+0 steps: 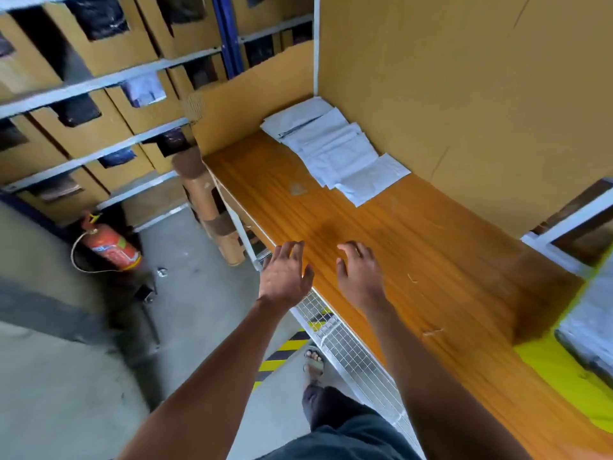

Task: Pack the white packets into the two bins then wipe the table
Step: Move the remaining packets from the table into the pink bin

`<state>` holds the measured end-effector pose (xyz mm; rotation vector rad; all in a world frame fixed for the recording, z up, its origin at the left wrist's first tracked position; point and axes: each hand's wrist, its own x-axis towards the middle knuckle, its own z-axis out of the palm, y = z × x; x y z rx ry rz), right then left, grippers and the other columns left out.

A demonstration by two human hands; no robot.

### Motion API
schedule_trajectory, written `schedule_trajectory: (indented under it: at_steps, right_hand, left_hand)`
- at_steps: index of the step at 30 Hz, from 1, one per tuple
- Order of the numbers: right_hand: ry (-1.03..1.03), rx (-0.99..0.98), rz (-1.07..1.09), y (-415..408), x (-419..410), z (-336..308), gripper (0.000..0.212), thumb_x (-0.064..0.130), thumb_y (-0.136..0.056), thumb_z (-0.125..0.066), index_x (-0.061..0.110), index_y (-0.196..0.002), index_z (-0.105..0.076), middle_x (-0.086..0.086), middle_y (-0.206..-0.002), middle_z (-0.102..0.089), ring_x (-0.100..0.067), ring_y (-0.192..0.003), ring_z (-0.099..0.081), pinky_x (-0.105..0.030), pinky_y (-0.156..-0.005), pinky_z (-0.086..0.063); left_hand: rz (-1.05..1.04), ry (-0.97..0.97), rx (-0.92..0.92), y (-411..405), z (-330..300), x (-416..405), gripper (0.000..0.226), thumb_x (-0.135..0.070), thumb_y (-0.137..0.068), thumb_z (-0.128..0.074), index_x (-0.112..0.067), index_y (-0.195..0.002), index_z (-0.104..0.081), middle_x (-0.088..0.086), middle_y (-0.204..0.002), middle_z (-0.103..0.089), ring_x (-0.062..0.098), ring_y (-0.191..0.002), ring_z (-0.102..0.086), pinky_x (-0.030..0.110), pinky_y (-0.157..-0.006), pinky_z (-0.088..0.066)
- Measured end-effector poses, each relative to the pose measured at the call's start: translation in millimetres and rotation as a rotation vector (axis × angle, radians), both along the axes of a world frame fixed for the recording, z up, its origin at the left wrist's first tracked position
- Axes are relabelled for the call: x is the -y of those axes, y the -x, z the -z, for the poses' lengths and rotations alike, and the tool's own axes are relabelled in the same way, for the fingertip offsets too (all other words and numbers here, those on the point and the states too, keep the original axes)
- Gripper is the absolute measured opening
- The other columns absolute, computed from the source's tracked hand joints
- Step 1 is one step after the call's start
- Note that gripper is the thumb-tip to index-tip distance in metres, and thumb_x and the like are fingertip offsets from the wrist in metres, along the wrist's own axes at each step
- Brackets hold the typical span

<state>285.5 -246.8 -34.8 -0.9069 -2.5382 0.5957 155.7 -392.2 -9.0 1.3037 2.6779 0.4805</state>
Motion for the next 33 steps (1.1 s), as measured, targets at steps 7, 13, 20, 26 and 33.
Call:
schedule_trajectory:
  at_steps: [7,13,20,26,33]
  right_hand:
    - [0.060,0.009,0.005,92,-60,15,0.032,0.018,-0.096,-0.062,0.014,-0.128,-0.065,-0.012,-0.126,-0.062,-0.037,-0.114,-0.059,-0.046,-0.090,-0.052]
    - [0.060,0.011,0.058,145,-117,12,0.034,0.016,-0.092,-0.065,0.013,-0.125,-0.066,-0.013,-0.125,-0.064,-0.040,-0.113,-0.062,-0.050,-0.090,-0.055]
    - [0.054,0.048,0.170,186,-166,14,0.033,0.018,-0.095,-0.066,0.014,-0.128,-0.065,-0.011,-0.131,-0.063,-0.036,-0.113,-0.061,-0.051,-0.089,-0.056]
    - [0.061,0.083,0.369,212,-196,20,0.038,0.025,-0.098,-0.060,0.013,-0.134,-0.060,-0.012,-0.140,-0.057,-0.035,-0.122,-0.057,-0.052,-0.096,-0.053]
    - [0.135,0.232,0.623,238,-223,19,0.056,0.044,-0.101,-0.058,0.017,-0.148,-0.047,-0.013,-0.161,-0.038,-0.036,-0.143,-0.039,-0.055,-0.111,-0.041]
  left_hand:
    - [-0.031,0.098,0.029,94,-1,-56,0.066,-0.045,-0.103,-0.050,-0.015,-0.160,-0.036,0.008,-0.160,-0.043,0.032,-0.144,-0.041,0.049,-0.114,-0.042]
    - [-0.026,0.105,0.039,146,-17,-120,0.064,-0.042,-0.101,-0.053,-0.019,-0.159,-0.037,0.006,-0.159,-0.043,0.031,-0.144,-0.040,0.047,-0.112,-0.039]
    - [0.122,0.108,-0.026,199,-9,-191,0.059,-0.035,-0.097,-0.061,-0.014,-0.151,-0.049,0.009,-0.150,-0.052,0.032,-0.138,-0.047,0.049,-0.103,-0.044]
    - [0.336,0.054,-0.103,245,12,-252,0.052,-0.031,-0.089,-0.070,-0.014,-0.137,-0.059,0.009,-0.138,-0.061,0.032,-0.132,-0.051,0.049,-0.099,-0.044]
    - [0.633,0.047,-0.138,274,17,-324,0.053,-0.030,-0.093,-0.064,-0.014,-0.143,-0.055,0.007,-0.147,-0.054,0.027,-0.139,-0.045,0.046,-0.110,-0.040]
